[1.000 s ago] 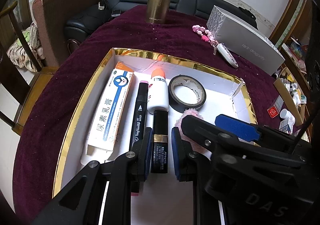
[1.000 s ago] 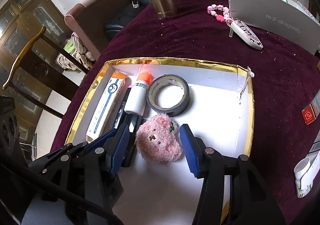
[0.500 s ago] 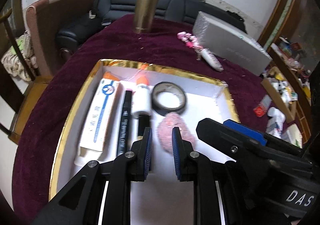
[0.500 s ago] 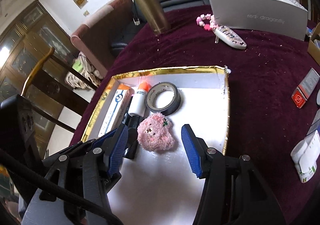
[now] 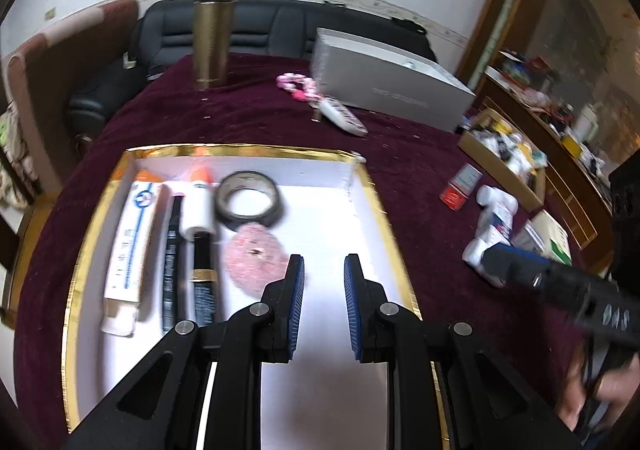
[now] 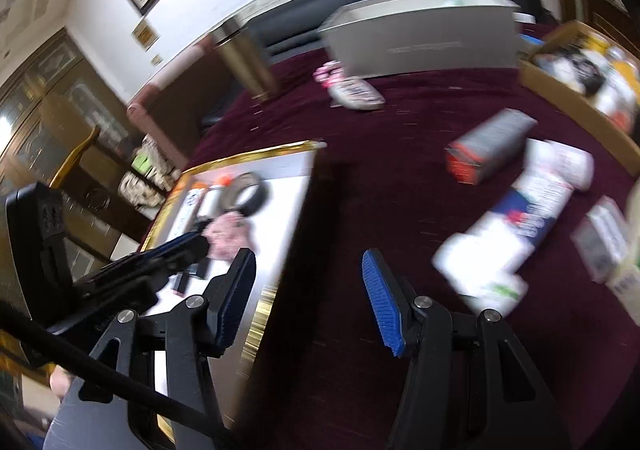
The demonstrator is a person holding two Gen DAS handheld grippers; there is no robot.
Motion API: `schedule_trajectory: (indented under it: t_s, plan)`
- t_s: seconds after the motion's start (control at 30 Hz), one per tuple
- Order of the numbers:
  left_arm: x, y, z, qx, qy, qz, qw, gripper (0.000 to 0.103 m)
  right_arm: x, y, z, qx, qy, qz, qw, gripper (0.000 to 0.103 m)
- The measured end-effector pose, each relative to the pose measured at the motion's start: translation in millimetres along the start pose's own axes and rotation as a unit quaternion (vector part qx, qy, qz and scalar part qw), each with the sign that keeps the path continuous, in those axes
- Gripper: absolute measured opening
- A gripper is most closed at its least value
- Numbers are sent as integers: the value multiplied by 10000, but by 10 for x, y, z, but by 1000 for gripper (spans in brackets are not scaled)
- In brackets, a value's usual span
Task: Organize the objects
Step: 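Move both grippers back toward the medicine boxes on the table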
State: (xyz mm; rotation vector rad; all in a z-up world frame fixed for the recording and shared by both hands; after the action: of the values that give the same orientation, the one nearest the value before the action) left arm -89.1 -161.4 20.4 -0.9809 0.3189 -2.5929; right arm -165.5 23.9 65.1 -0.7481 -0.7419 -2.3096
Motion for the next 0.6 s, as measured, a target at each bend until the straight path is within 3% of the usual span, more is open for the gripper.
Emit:
schedule_trajectory:
  t_s: [0.2, 0.3, 0.43, 0.6]
  plan:
    - [-207, -416, -93, -487, 440, -337, 9973, 16, -57, -750, 392, -613, -397, -390, 9966, 59]
    - [-352, -674, -158, -588, 746, -437, 9945, 16, -149, -1079, 516, -891, -807, -471, 9916, 59]
    - [-419, -979, -198, -435, 881, -700, 9927, 16, -69, -1274, 627, -1553, -885, 102, 9838, 59]
    - [-428, -1391, -254, -355, 1114, -997, 9881, 16, -88, -1555, 567, -1277, -769, -209, 9886, 57]
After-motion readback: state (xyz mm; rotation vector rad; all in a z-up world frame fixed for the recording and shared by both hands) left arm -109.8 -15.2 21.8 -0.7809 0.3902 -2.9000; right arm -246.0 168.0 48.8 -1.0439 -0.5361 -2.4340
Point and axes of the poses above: each gripper's, at about its wrist camera, not at the fingertips, and z roughly against the way its jaws point, y to its left, x to its top, the point moved 6 cm from there along -z, roughly the way its jaws point, and after that the axes turned 10 degrees about z, right-handed, at the moved point
